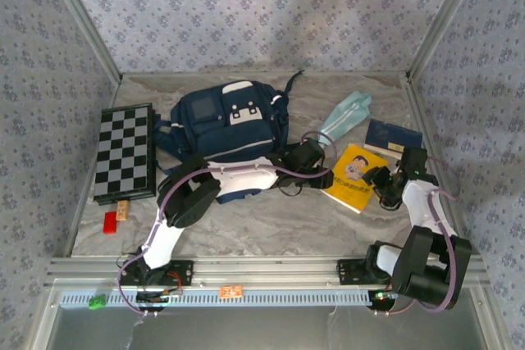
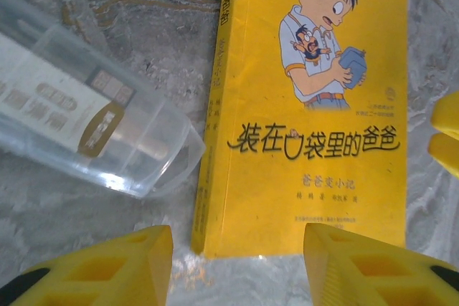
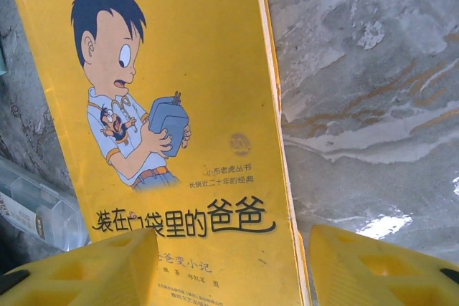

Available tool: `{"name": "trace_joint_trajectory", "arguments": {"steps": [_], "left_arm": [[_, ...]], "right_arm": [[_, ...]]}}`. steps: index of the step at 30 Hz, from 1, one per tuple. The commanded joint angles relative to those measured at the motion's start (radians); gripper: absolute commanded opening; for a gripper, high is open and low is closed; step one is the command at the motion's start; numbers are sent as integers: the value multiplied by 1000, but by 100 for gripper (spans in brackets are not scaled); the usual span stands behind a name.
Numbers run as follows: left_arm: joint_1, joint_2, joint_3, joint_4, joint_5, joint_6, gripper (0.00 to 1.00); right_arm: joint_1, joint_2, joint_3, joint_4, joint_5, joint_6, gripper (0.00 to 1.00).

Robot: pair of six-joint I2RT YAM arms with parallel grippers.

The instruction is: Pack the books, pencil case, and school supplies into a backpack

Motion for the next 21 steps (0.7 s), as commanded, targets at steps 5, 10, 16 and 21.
{"name": "trace_joint_trajectory", "arguments": {"steps": [5,10,16,21], "left_arm": [[8,86,117,-62,26,38,50],[8,127,162,-96,27,32,49],[8,145,160,-89,40,16,48],[5,167,171,-80,70,8,46]], "right_arm": [[-13,77,-18,6,-81,-50,59],[4,76,-39,35,-86,-32,61],[17,109,-27,32,-63,-29,66],[33,136,-22,37,-58,-34,70]]}}
